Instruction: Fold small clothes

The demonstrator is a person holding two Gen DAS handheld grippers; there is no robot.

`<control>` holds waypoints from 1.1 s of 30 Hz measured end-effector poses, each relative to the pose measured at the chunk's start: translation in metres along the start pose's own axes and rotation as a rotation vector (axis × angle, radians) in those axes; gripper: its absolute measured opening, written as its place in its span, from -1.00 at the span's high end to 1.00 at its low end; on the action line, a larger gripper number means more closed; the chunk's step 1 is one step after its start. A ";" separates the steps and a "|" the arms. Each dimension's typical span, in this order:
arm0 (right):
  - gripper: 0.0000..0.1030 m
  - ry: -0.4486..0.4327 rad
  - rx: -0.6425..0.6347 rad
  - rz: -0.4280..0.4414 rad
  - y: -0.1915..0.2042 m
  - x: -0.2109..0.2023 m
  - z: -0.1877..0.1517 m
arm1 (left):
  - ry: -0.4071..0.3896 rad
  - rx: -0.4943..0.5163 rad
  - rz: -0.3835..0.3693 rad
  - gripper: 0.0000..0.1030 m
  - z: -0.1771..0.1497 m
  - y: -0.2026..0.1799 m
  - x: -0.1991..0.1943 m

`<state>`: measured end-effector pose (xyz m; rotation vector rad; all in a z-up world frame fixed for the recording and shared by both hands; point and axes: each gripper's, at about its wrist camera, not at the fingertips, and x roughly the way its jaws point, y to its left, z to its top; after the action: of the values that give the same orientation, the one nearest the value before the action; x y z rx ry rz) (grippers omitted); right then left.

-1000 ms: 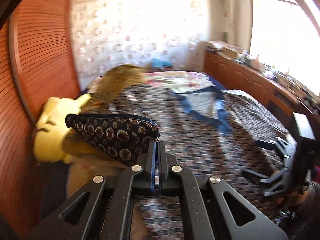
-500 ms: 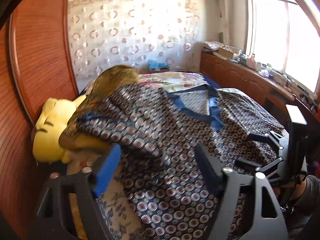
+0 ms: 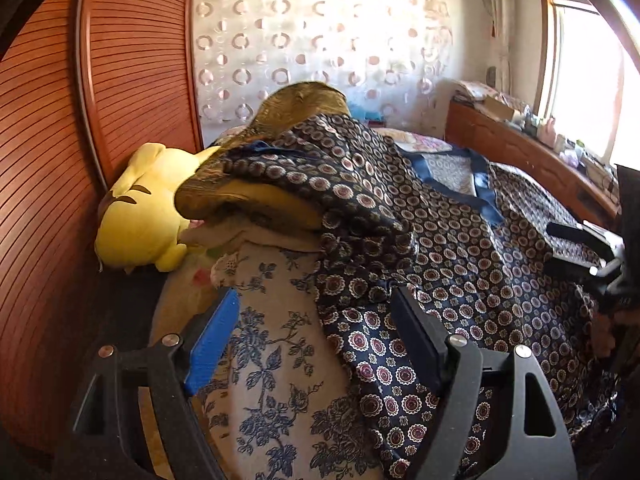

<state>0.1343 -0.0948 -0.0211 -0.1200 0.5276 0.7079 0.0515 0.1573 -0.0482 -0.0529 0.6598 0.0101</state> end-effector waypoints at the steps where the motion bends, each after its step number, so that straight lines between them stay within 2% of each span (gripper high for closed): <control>1: -0.97 -0.002 -0.013 0.013 0.001 -0.001 0.007 | -0.007 -0.004 0.008 -0.53 0.000 0.000 -0.002; 7: -0.92 -0.010 -0.102 0.098 0.014 0.012 0.065 | -0.047 -0.012 0.013 -0.53 0.002 0.003 -0.016; 12: -0.78 0.040 -0.103 0.202 0.024 0.058 0.104 | -0.070 -0.020 0.013 -0.53 0.000 0.005 -0.025; 17: -0.57 0.122 -0.101 0.260 0.037 0.121 0.128 | -0.071 -0.023 0.013 -0.53 -0.002 0.007 -0.027; 20: -0.42 0.179 -0.080 0.322 0.042 0.152 0.133 | -0.066 -0.027 0.013 -0.53 -0.005 0.007 -0.027; 22: -0.35 0.200 -0.087 0.311 0.045 0.166 0.134 | -0.062 -0.030 0.013 -0.53 -0.007 0.008 -0.026; 25: 0.03 0.227 -0.080 0.304 0.042 0.186 0.137 | -0.057 -0.035 0.012 -0.53 -0.009 0.008 -0.024; 27: 0.57 0.239 -0.048 0.339 0.039 0.191 0.138 | -0.056 -0.039 0.009 -0.53 -0.010 0.008 -0.023; 29: 0.80 0.230 -0.037 0.380 0.036 0.187 0.139 | -0.053 -0.039 0.007 -0.53 -0.011 0.007 -0.023; 30: 0.89 0.218 -0.042 0.388 0.035 0.183 0.139 | -0.052 -0.039 0.007 -0.53 -0.011 0.006 -0.022; 33: 0.91 0.134 -0.029 0.391 0.023 0.160 0.142 | -0.052 -0.039 0.006 -0.53 -0.011 0.005 -0.022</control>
<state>0.2809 0.0566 0.0227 -0.0922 0.6778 1.0949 0.0270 0.1614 -0.0440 -0.0884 0.6080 0.0299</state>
